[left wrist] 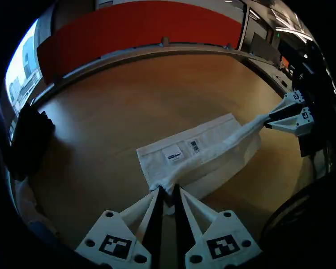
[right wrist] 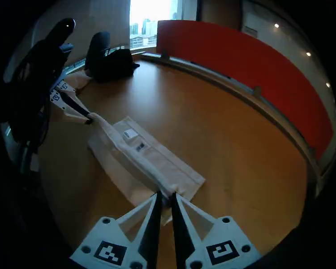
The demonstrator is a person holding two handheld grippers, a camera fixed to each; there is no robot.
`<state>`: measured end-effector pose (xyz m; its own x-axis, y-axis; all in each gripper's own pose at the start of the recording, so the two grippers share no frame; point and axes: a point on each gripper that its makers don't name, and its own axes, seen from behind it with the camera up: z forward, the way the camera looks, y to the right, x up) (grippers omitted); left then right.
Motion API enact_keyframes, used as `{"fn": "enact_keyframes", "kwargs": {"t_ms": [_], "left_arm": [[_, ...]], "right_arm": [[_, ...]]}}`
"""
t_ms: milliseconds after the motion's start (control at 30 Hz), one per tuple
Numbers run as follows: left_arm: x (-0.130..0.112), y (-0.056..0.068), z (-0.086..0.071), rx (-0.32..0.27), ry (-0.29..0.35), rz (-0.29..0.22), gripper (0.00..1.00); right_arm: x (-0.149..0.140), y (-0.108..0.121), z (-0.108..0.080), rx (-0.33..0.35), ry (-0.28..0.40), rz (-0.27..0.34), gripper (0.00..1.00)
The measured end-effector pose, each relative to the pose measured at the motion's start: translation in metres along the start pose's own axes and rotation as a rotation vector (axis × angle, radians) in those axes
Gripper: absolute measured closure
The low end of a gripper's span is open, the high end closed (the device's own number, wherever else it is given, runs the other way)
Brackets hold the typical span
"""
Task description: Fold towel
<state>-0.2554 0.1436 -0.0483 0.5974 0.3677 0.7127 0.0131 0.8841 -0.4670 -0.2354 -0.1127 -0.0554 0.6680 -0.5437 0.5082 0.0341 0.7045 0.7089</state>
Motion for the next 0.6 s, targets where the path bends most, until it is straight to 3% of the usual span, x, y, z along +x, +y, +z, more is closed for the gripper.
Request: {"fn": "enact_keyframes", "kwargs": {"t_ms": [300, 600], "left_arm": [[-0.003, -0.003, 0.021, 0.007, -0.019, -0.022, 0.85], [-0.006, -0.014, 0.052, 0.041, -0.043, -0.014, 0.83]], "right_arm": [[-0.014, 0.006, 0.018, -0.002, -0.036, 0.012, 0.85], [-0.024, 0.014, 0.042, -0.015, -0.071, 0.030, 0.80]]}}
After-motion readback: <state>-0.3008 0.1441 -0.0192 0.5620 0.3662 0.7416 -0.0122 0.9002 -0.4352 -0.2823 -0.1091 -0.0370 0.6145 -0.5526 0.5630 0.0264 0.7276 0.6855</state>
